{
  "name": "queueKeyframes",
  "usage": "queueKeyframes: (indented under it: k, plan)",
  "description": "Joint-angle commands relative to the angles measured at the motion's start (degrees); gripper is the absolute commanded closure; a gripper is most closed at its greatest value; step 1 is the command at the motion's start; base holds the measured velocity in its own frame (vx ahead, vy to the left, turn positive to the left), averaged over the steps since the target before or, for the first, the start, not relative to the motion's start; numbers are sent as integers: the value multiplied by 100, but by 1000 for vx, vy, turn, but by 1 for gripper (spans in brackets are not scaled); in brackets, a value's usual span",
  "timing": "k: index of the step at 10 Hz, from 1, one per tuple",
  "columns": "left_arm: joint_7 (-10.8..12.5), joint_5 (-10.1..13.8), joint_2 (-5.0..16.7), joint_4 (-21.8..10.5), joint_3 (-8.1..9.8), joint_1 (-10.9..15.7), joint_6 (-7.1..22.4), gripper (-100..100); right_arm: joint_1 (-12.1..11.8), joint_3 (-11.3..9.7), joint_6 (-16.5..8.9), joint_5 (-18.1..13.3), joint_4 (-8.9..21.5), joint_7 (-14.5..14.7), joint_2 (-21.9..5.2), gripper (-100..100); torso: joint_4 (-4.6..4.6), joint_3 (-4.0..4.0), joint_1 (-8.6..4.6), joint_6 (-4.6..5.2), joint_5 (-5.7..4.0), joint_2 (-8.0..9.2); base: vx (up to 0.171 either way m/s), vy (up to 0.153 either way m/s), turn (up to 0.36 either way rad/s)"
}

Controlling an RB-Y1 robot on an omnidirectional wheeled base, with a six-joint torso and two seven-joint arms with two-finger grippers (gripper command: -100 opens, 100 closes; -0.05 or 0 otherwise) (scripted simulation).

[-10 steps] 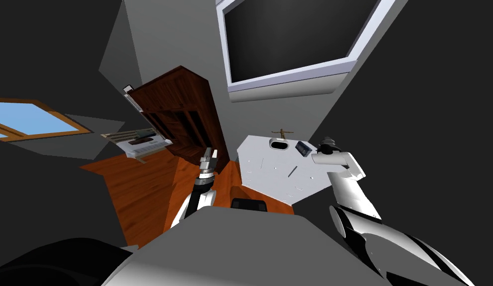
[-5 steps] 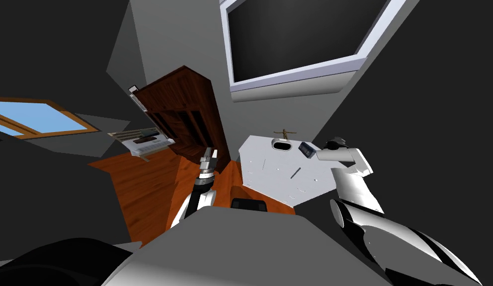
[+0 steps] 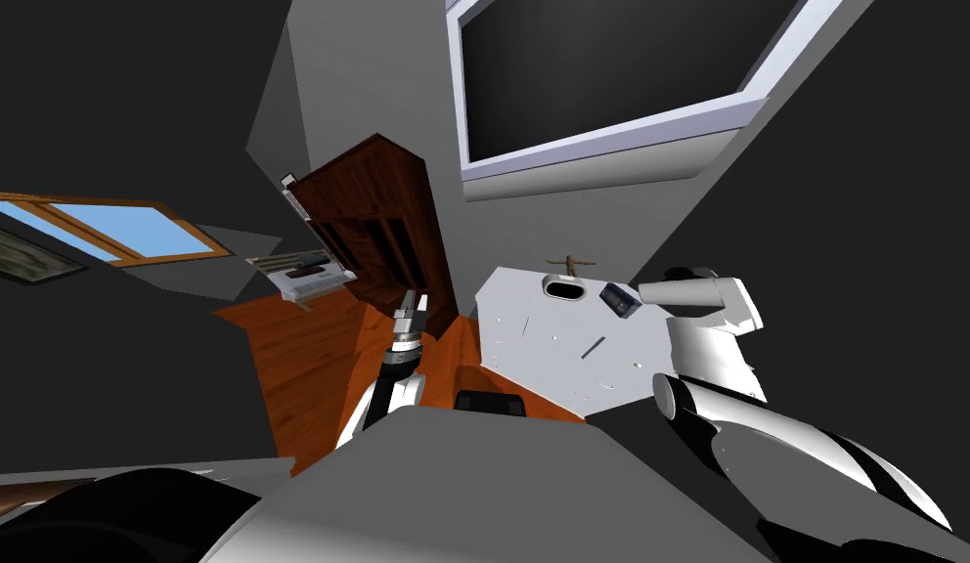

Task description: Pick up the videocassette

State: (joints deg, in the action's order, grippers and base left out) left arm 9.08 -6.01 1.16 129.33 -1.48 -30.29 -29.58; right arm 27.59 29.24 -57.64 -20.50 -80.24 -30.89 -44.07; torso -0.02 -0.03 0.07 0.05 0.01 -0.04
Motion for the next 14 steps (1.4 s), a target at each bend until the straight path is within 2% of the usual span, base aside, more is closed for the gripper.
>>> queueKeyframes:
  k: [1, 2, 4, 5, 7, 8, 9, 10, 11, 12, 13, 14]
  plan:
    - [0, 0, 0, 0, 0, 0, 0, 0, 40, 41, -221, 1, 40, -40, -18, -100, 0, 0, 0, 0, 0, 0, 11, 10, -7]
    - [0, 0, 0, 0, 0, 0, 0, 0, 311, 232, -424, -52, 308, -288, -221, -100, 1, 3, -5, 2, -2, 5, 16, 24, 155]
    - [0, 0, 0, 0, 0, 0, 0, 0, 399, 232, -654, -52, 416, -288, -221, -100, 0, 0, -2, 0, 0, -1, 23, 11, 48]
    - [0, 0, 0, 0, 0, 0, 0, 0, 677, 421, -872, -98, 671, -536, -416, -100, 0, 1, -6, 2, -2, 2, 31, 22, 156]
    - [0, 0, 0, 0, 0, 0, 0, 0, 754, 421, -1074, -98, 789, -536, -416, -100, -1, -1, -2, 1, -1, -2, 22, 10, 53]
    - [0, 0, 0, 0, 0, 0, 0, 0, 1004, 607, -1306, -139, 1028, -781, -602, -100, 0, 2, -7, 3, -3, 3, 30, 14, 178]
    - [0, 0, 0, 0, 0, 0, 0, 0, 1100, 607, -1458, -139, 1159, -781, -602, -100, 0, 0, -4, -3, 0, -1, 35, 4, 93]
    - [0, 0, 0, 0, 0, 0, 0, 0, 1281, 791, -1637, -176, 1305, -1014, -776, -100, -1, -2, -6, 1, -2, -3, 41, 7, 172]
    - [0, 0, 0, 0, 0, 0, 0, 0, 1434, 791, -1742, -176, 1526, -1021, -776, -100, -2, -4, -5, -3, -1, -7, 35, 0, 103]
    - [0, 0, 0, 0, 0, 0, 0, 0, 1434, 791, -1863, -176, 1526, -1021, -776, -100, -2, -3, -7, 2, -3, -5, 14, -1, -20]
    - [0, 0, 0, 0, 1, 0, 0, 0, 1712, 970, -2039, -208, 1810, -1255, -939, -100, 0, 1, -9, 4, -4, 3, 24, 2, 142]
    - [0, 0, 0, 0, 0, 0, 0, 0, 1753, 970, -2187, -208, 1889, -1255, -939, -100, 0, 1, -7, -1, -1, 1, 30, -10, 99]
